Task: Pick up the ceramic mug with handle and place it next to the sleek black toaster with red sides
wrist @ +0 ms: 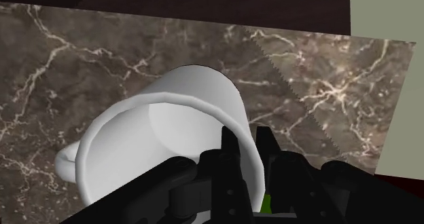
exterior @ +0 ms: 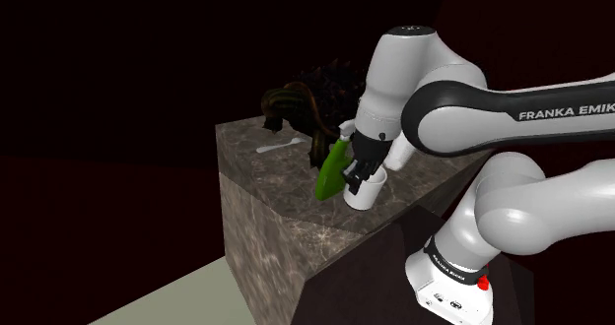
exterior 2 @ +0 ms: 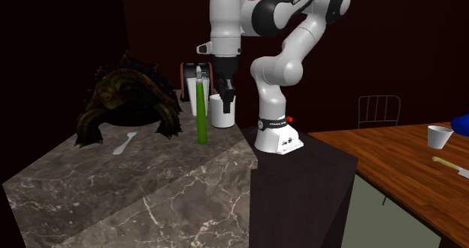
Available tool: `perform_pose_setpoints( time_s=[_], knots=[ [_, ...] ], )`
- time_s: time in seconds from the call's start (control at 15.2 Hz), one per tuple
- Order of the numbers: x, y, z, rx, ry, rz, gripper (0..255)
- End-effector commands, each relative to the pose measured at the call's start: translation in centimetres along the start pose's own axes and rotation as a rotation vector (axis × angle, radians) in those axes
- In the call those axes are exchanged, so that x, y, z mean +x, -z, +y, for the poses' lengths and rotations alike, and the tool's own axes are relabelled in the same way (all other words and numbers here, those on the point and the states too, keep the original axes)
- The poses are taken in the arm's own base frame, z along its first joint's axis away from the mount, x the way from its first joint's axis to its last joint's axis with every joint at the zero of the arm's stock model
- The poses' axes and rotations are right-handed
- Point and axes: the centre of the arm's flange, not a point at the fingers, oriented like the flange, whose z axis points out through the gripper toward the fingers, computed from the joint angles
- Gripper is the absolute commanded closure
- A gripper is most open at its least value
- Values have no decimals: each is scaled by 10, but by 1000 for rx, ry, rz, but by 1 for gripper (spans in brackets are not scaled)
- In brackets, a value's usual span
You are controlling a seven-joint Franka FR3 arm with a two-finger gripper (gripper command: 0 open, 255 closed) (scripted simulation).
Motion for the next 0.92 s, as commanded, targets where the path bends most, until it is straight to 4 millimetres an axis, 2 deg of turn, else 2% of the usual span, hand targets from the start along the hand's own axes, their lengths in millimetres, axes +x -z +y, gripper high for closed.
perform_pose_setpoints(
  time_s=[0.0, 0.86],
  knots=[
    [0, 11, 0, 0, 0, 0, 255],
    [-1, 80, 5, 0, 0, 0, 255]
  ],
)
